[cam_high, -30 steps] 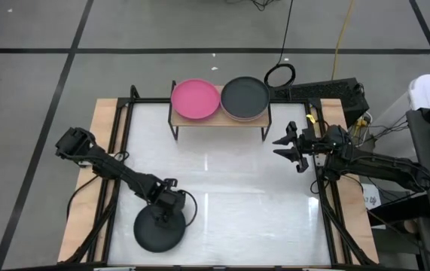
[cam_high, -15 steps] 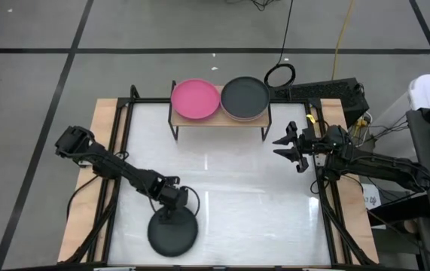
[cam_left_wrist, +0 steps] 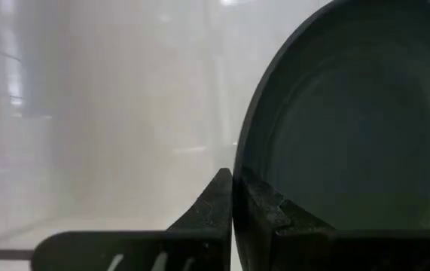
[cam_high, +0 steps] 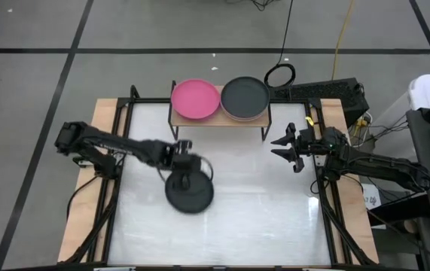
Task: Place and stack plates onto a shelf
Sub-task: Stack the black plate on top of the pink plate on the shelf
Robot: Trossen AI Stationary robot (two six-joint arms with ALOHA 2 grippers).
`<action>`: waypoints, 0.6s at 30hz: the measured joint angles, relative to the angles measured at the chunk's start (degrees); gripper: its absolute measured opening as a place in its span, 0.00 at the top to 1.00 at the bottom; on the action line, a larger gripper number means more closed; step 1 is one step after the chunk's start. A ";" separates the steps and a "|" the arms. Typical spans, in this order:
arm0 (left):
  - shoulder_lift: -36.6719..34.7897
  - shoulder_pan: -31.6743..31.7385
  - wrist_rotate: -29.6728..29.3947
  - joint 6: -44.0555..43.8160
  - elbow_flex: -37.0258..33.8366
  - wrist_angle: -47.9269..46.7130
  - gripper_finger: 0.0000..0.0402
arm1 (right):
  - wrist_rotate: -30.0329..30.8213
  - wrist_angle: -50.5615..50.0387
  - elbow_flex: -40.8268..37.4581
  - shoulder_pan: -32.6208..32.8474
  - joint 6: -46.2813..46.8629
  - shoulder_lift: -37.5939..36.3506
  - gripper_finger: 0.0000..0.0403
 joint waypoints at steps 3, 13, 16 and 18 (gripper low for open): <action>0.01 4.39 -5.48 4.67 5.84 -5.02 0.98 | 0.00 -0.04 0.00 0.00 0.00 0.01 0.65; -0.05 21.57 -12.15 12.95 20.24 -3.82 0.98 | 0.98 0.42 -2.24 0.01 0.81 0.17 0.65; -0.08 26.45 -10.77 14.38 25.38 -3.76 0.98 | 3.01 0.88 -3.19 0.00 0.83 0.17 0.65; -0.08 30.01 -8.76 14.62 28.29 -3.76 0.98 | 4.16 1.24 -3.78 -0.01 0.83 0.17 0.65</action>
